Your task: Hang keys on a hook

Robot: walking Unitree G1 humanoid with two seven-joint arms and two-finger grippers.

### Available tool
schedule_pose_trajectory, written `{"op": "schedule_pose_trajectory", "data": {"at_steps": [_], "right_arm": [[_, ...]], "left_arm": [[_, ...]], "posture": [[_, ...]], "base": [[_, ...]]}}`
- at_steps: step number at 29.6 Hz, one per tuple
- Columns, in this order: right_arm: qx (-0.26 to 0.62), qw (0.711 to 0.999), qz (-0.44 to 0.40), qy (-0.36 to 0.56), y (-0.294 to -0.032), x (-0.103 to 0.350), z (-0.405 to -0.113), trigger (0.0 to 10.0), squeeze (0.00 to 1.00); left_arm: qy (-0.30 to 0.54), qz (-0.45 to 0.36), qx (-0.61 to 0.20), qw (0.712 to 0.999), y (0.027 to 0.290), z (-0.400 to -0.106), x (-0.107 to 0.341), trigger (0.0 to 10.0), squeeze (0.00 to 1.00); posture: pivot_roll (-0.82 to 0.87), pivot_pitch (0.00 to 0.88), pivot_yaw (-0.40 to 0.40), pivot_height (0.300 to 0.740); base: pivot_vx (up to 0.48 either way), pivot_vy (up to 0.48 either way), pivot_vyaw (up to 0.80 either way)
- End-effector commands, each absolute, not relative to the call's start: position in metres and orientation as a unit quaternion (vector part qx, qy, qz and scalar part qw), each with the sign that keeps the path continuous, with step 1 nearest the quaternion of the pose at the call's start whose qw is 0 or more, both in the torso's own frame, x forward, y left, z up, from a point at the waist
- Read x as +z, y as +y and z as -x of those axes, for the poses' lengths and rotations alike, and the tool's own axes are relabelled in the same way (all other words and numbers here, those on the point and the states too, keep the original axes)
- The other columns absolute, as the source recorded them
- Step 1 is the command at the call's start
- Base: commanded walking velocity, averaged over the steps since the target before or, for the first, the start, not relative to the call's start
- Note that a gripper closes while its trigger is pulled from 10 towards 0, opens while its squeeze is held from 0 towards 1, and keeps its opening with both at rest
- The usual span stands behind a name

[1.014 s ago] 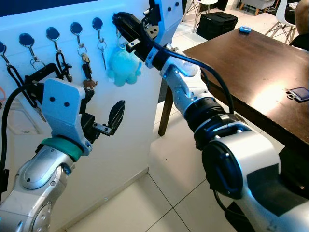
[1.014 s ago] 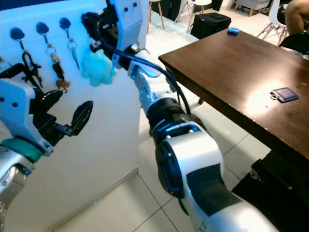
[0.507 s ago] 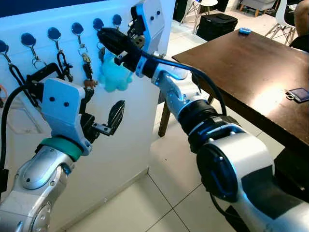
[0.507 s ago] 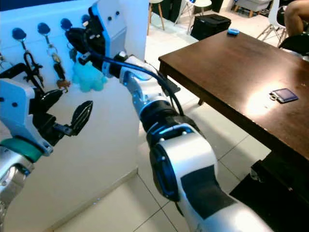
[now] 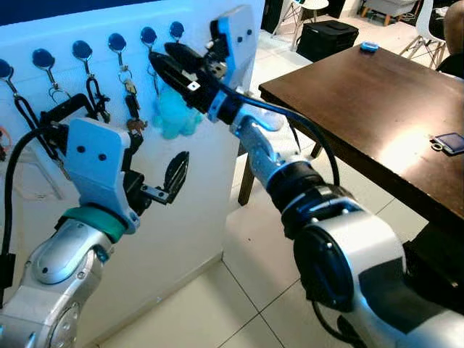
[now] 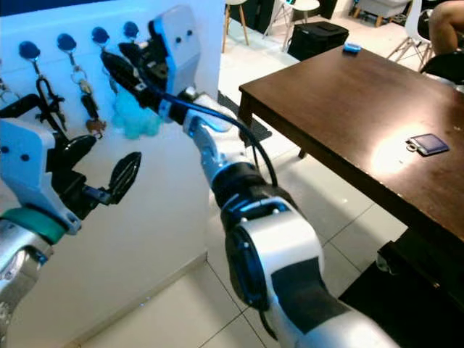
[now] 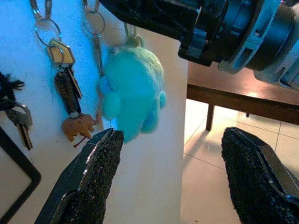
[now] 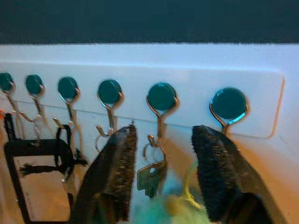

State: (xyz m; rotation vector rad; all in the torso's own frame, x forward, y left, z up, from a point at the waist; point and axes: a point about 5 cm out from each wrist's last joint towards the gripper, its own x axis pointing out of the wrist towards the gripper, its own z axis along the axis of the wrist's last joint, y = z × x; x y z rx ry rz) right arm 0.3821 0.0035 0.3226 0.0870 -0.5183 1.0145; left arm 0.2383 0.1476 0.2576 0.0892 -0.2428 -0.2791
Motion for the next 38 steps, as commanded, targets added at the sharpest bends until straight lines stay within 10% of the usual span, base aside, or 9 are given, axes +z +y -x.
{"op": "schedule_pose_trajectory", "data": {"at_steps": [1,2,17,24,38], "right_arm": [[0.483,0.837,-0.05,-0.254,0.004,0.324,-0.381,10.0,1.0],[0.502,0.822,-0.063,-0.26,0.001,0.325,-0.379,10.0,0.0],[0.534,0.803,-0.055,-0.258,-0.02,0.293,-0.369,10.0,0.0],[0.239,0.944,-0.006,-0.226,-0.092,0.204,-0.357,10.0,0.0],[0.206,0.938,0.012,-0.279,-0.092,0.22,-0.35,10.0,0.0]], "left_arm": [[-0.115,-0.043,-0.14,0.983,0.147,-0.239,0.255,10.0,0.0],[-0.116,-0.04,-0.145,0.982,0.144,-0.24,0.255,10.0,0.0],[-0.118,-0.024,-0.164,0.979,0.131,-0.249,0.254,10.0,0.0],[-0.114,-0.057,-0.109,0.986,0.141,-0.261,0.24,10.0,0.0],[-0.116,-0.059,-0.037,0.991,0.159,-0.274,0.236,10.0,0.0]], "posture": [[0.11,0.054,0.024,0.74],[0.11,0.054,0.024,0.74],[0.04,0.06,0.046,0.74],[-0.02,0.059,0.074,0.74],[0.0,0.025,0.06,0.74]], "base": [[0.0,0.0,0.0],[0.0,0.0,0.0],[0.0,0.0,0.0],[0.0,0.0,0.0],[-0.055,0.0,0.0]]}}
